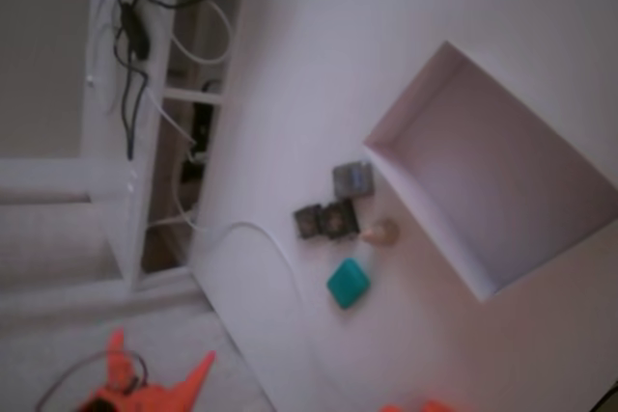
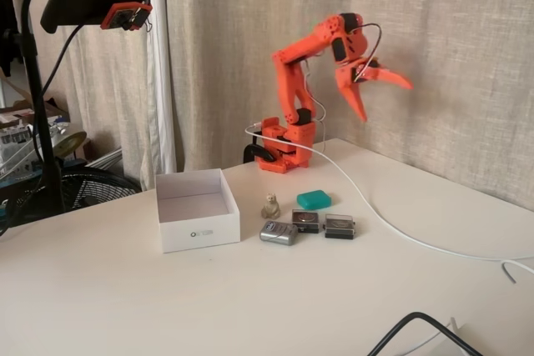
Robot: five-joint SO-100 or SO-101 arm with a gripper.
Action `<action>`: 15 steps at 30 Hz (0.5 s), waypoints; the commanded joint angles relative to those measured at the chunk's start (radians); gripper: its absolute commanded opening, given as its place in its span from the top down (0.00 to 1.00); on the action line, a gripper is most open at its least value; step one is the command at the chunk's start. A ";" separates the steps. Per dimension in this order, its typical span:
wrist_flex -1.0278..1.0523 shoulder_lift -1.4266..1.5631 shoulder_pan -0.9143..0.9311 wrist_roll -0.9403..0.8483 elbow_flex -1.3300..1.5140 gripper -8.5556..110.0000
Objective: Grasp the green cube and put it in the bin.
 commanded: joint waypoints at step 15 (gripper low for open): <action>-0.750 -0.321 0.433 -0.006 0.376 0.42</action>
